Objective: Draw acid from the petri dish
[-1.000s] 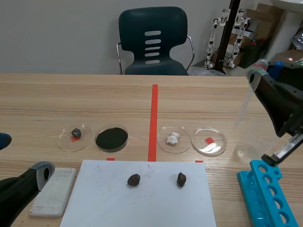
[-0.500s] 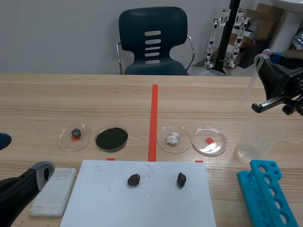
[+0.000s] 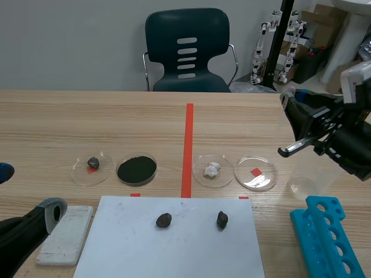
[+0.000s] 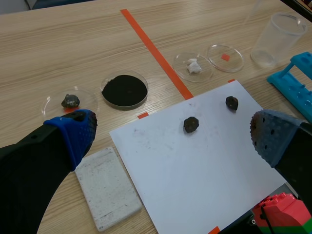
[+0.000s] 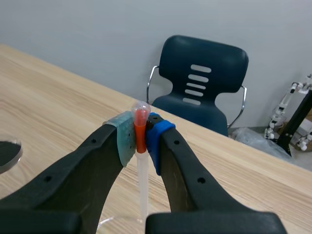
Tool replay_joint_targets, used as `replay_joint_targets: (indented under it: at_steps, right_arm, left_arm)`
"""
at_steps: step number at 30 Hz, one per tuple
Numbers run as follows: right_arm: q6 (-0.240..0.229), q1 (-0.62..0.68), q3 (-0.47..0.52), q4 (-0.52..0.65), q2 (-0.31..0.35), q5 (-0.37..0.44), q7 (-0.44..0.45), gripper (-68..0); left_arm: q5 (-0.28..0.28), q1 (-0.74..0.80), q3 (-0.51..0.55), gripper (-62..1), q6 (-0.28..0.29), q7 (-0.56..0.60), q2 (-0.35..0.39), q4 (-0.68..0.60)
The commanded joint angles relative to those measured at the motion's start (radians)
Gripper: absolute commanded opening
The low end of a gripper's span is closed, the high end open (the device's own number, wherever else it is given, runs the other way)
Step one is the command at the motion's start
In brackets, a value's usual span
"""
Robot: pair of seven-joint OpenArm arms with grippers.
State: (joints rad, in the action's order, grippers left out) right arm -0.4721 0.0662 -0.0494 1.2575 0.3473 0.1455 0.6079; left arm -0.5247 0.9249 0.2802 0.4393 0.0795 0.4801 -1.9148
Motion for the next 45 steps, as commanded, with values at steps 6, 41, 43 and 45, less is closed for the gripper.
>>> replay_joint_targets:
  at_steps: [6, 41, 43, 45]
  right_arm:
    - [0.008, -0.042, -0.035, -0.074, -0.005, 0.006, 0.09, -64.0]
    - [0.057, -0.113, -0.143, -0.314, -0.013, -0.056, 0.257, -66.2]
    - [0.06, -0.117, -0.155, -0.327, -0.012, -0.056, 0.271, -66.2]
    - [0.06, -0.118, -0.158, -0.33, -0.012, -0.056, 0.282, -66.2]
  left_arm:
    - [-0.01, 0.003, 0.008, 1.4, 0.001, 0.014, 0.0, -0.016]
    - [-0.011, 0.003, 0.008, 1.4, 0.001, 0.014, 0.0, -0.016]
    - [-0.011, 0.003, 0.008, 1.4, 0.001, 0.014, 0.0, -0.016]
    - [-0.011, 0.003, 0.008, 1.4, 0.001, 0.014, 0.0, -0.016]
